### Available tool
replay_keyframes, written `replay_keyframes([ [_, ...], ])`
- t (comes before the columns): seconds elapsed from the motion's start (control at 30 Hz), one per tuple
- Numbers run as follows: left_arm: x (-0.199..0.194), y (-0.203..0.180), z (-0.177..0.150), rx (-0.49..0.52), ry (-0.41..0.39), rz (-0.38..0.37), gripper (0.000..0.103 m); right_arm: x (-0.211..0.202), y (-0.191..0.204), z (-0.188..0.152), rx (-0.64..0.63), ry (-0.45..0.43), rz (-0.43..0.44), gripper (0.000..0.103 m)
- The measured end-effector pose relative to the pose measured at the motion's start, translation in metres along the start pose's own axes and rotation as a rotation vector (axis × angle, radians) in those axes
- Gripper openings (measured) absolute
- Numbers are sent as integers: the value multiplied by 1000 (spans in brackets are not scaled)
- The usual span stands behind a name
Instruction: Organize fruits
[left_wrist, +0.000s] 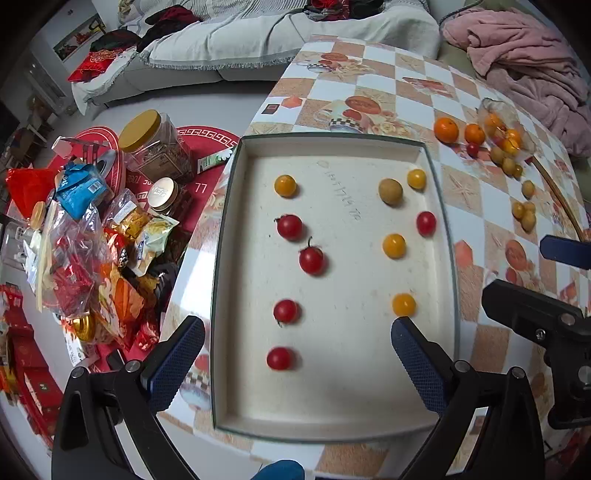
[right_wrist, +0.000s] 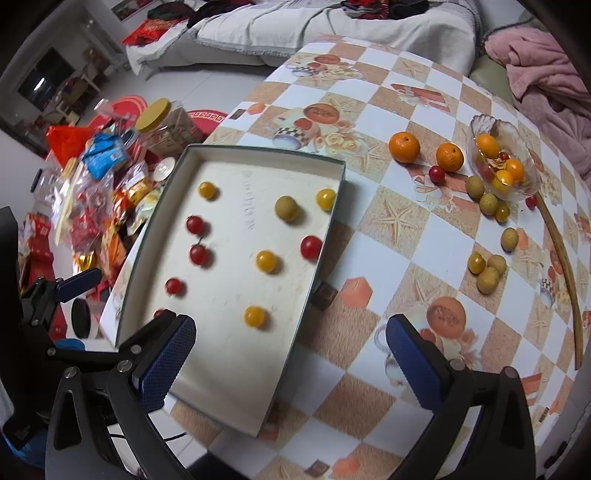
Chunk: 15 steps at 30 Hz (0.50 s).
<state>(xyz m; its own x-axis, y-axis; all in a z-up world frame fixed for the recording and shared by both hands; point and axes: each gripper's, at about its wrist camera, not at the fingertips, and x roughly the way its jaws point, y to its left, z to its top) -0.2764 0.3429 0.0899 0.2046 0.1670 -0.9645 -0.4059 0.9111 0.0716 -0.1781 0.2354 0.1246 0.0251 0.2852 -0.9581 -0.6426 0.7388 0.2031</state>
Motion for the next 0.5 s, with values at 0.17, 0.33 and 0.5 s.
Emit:
replay_keyframes([
  [0.17, -16, -4, -16, 29, 21, 12, 101, -11, 10, -11, -6, 40, -31, 103],
  [0.33, -30, -7, -32, 77, 38, 8, 101, -20, 18, -27, 5, 62, -37, 103],
  [0.5, -40, -7, -42, 129, 40, 33, 101, -26, 21, -36, 30, 81, -49, 103],
])
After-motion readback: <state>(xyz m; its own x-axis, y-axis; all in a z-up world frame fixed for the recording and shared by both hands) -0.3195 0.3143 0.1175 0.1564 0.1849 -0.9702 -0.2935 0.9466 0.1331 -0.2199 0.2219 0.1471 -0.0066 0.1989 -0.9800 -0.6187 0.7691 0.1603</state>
